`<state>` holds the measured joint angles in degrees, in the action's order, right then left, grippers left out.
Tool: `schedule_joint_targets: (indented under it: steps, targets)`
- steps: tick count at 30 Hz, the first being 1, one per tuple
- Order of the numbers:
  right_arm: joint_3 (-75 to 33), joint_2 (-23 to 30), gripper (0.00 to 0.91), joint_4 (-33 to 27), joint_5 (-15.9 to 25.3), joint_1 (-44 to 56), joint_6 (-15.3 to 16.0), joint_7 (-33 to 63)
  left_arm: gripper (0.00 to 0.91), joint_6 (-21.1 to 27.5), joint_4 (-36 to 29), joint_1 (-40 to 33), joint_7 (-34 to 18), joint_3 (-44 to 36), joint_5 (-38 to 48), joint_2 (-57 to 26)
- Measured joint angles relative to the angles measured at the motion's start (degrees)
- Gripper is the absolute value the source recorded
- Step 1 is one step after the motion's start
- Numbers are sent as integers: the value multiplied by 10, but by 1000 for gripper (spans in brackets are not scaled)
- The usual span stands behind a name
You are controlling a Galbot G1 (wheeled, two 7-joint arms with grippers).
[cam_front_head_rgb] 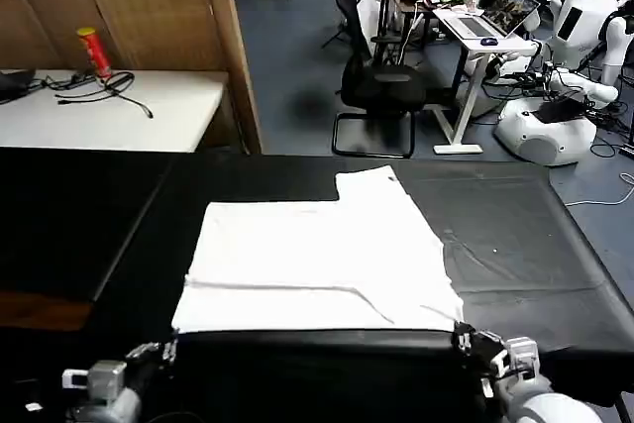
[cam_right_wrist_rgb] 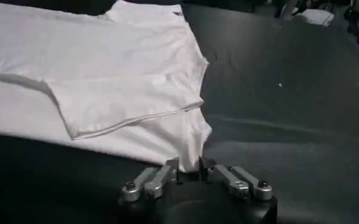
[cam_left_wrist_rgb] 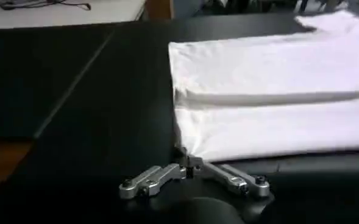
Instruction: Fold and organize the clothes.
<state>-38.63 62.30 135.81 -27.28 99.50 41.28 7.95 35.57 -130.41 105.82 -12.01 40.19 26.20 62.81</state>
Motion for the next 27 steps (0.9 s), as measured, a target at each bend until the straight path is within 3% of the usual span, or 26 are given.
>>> schedule_joint_targets:
  steps: [5,10,19,27]
  targets:
    - [-17,-12,878,15,-18,-25,-56,-28,878,0,-18,-1,-1,19,6,0]
    - [7,-34,878,-47,-23,-130,-104,-28,878,-32,-22,-36,-1,38,54,-11]
    - [127,-25,878,-253,-34,-387,-105,11,878,-32,100,-272,-24,-22,166,-70]
    - [218,15,878,-443,-49,-562,-79,14,878,-8,275,-474,19,-127,202,-96]
